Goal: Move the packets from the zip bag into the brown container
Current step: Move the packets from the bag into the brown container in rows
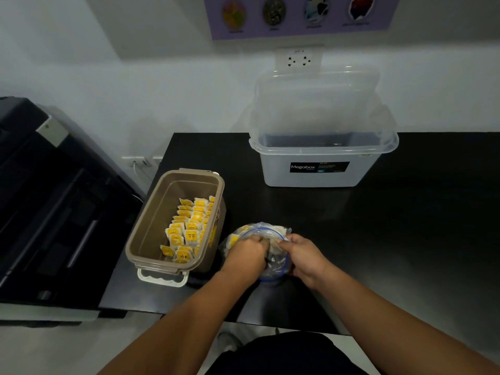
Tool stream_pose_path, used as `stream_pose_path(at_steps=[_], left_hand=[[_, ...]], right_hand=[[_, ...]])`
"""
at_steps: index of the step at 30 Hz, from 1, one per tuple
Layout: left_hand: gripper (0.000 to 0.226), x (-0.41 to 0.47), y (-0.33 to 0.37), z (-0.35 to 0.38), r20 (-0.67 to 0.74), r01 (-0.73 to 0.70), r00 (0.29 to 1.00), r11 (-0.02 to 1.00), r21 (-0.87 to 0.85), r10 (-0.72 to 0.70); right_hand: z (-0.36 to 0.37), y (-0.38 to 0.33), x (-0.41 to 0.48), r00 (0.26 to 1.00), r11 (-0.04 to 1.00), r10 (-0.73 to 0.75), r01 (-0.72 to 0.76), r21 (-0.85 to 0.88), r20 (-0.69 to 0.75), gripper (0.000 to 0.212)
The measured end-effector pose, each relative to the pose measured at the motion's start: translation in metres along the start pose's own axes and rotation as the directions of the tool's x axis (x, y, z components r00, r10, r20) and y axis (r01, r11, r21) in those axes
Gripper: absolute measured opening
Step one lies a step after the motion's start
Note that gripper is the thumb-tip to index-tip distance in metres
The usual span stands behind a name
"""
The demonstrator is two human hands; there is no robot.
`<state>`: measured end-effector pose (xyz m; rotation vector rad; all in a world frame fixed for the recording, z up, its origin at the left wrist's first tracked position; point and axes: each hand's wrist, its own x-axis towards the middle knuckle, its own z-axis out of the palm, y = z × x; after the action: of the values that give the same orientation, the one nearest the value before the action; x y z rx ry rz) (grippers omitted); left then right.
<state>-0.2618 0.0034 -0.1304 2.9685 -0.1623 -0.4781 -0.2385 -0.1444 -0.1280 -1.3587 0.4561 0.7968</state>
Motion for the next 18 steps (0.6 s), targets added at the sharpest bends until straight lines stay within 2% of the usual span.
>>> stream_pose_path(at_steps=[2,6,8,11,14,18], left_hand=[[0.036,-0.001,-0.001,-0.004,-0.042,0.006,0.999,0.999,-0.042,-0.007],[0.027,-0.005,-0.013,-0.006,-0.187,-0.015,0.982,0.965,-0.261,-0.035],[0.03,-0.007,-0.018,-0.009,-0.147,-0.016,0.988,0.917,-0.398,-0.047],[0.035,-0.009,-0.022,-0.012,-0.02,0.043,0.998,0.872,-0.488,-0.06],[0.037,-0.011,-0.024,-0.013,0.057,0.043,0.998,0.868,-0.495,-0.017],[0.036,-0.011,-0.024,-0.011,0.061,0.032,0.998,0.899,-0.437,-0.006]], right_hand=[[0.0,-0.001,-0.001,1.0,1.0,-0.004,0.004,0.005,0.005,0.018],[0.001,-0.005,-0.002,0.999,0.999,-0.034,0.033,0.027,0.021,0.014],[0.003,-0.007,-0.003,0.999,0.999,-0.04,0.039,0.037,0.031,0.013],[0.004,-0.009,-0.004,0.998,0.999,-0.03,0.028,0.045,0.047,0.015],[0.007,-0.009,-0.004,0.998,0.999,-0.021,0.019,0.05,0.058,0.015],[0.01,-0.007,-0.004,0.999,0.998,-0.025,0.022,0.056,0.048,0.012]])
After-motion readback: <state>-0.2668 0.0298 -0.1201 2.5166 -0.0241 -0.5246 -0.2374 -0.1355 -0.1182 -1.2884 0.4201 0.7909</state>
